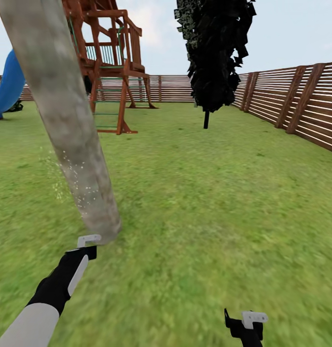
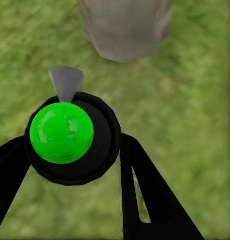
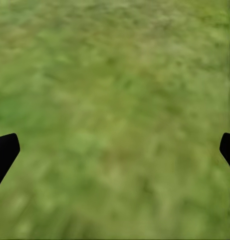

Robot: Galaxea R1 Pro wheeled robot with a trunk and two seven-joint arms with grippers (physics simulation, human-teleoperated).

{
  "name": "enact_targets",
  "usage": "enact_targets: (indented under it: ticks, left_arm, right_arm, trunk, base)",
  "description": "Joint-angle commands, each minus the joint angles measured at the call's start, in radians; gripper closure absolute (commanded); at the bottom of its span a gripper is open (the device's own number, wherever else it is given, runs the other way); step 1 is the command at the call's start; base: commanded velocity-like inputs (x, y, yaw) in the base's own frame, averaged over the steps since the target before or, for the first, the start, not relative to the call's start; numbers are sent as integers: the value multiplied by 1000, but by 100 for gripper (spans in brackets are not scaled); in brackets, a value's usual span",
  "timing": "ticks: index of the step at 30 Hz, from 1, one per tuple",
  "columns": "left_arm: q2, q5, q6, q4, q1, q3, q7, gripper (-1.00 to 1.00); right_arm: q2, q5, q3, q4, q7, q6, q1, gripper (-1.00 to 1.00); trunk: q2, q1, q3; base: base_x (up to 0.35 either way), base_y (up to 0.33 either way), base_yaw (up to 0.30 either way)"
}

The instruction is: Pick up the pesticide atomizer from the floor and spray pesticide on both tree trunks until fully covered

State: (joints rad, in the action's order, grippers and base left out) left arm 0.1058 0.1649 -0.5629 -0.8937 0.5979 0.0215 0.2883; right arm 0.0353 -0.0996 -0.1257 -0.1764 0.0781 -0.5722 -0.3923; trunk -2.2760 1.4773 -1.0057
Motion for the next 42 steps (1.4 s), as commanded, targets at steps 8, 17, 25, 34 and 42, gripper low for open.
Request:
enact_targets:
  ticks: [8,17,25,34,42]
  left_arm:
    - [0,-2,1,18,0,1,0,100]
    - [0,-2,1,18,0,2,0,100]
    - [0,-1,1,20,0,2,0,100]
    - [-6,-1,1,21,0,2,0,100]
    - [-6,-1,1,21,0,2,0,100]
  right_arm:
    - [-1,0,0,0,0,0,0,-100]
    - [-1,0,0,0,0,0,0,-100]
    - [0,0,0,0,0,0,0,-100]
    - [-1,0,0,0,0,0,0,-100]
    - [-2,0,0,0,0,0,1,-100]
  trunk:
    - [0,0,0]
    - [0,0,0]
    - [0,0,0]
    - [0,0,0]
    - [0,0,0]
  base:
    - [88,-274,213]
    - [136,-270,273]
    - [157,-265,38]
    - [153,-265,52]
    - [147,-265,260]
